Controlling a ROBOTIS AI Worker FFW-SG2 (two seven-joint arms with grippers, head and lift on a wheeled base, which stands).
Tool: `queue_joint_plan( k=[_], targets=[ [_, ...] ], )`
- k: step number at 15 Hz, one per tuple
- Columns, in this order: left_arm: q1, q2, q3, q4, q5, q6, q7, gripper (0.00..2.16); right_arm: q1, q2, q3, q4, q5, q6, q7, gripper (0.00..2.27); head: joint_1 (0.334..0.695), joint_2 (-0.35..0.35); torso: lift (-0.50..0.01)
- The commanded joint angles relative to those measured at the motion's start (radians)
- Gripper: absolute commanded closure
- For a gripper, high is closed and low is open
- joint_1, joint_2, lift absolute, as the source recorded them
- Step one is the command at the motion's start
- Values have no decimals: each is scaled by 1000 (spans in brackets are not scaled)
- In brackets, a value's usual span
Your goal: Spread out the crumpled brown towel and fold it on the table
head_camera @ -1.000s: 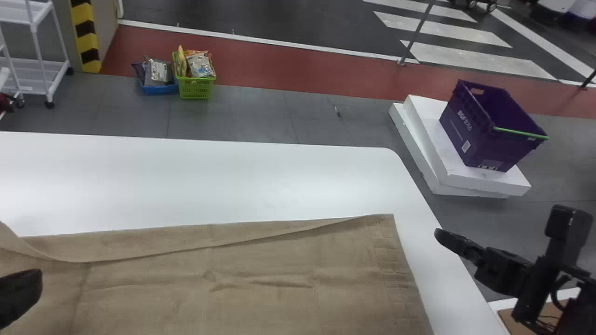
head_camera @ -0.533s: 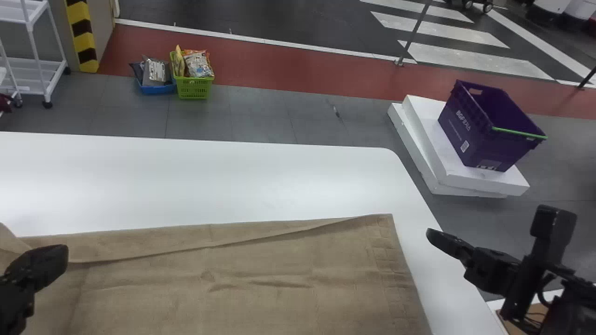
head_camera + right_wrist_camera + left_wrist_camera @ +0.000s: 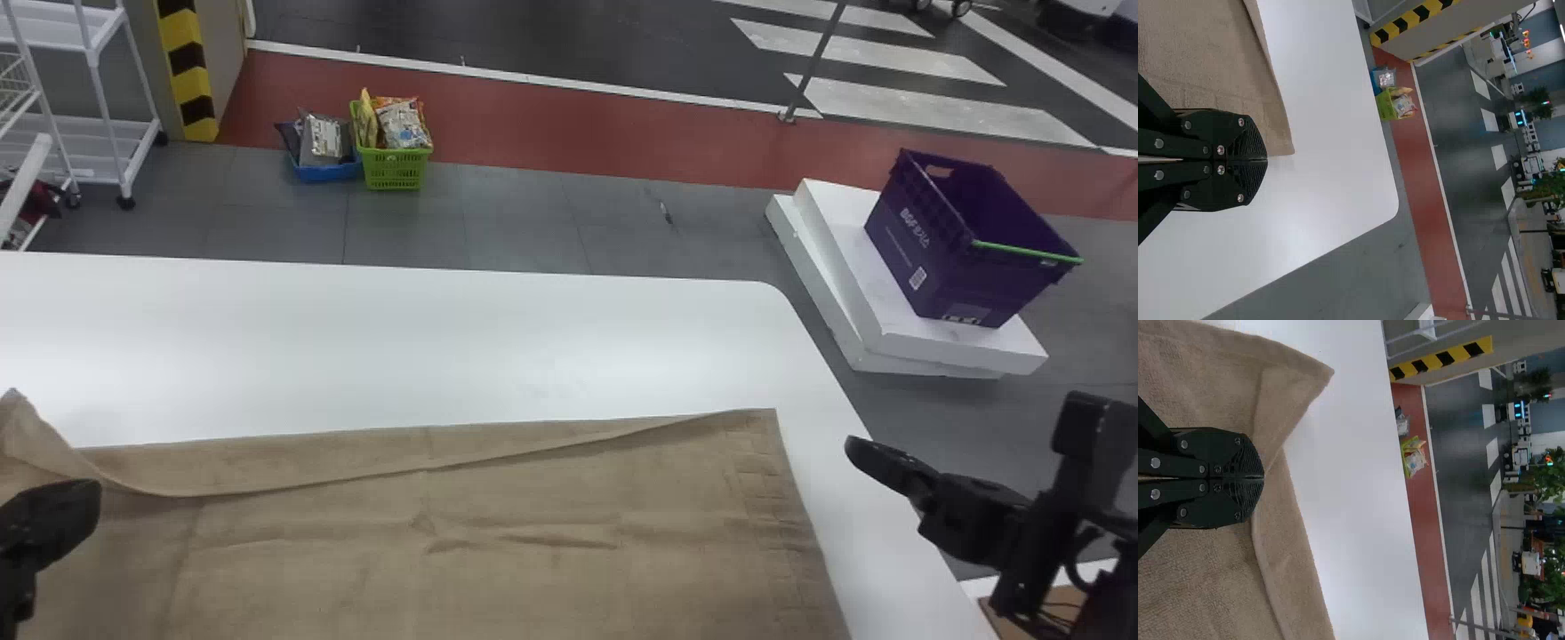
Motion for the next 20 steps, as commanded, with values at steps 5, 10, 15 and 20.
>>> queue_joint_plan(
  k=[5, 10, 15, 20],
  targets=[
    [0, 4, -26, 54, -34, -21, 12, 1872, 5, 1, 10, -1, -2, -8, 2, 1781, 695, -249, -127],
    [-5, -2, -94, 57, -34, -28, 34, 1872, 17, 1, -22, -7, -14, -14, 17, 1781, 695, -284, -127],
    [-23, -7, -138, 66, -57, -25, 48, 1872, 23, 1, -39, -4, -32, -29, 22, 1781, 695, -334, -127],
    [-72, -8, -167, 122, -52, -25, 77, 1872, 23, 1, -28, -5, -35, -29, 20, 1781, 695, -347, -127]
  ],
)
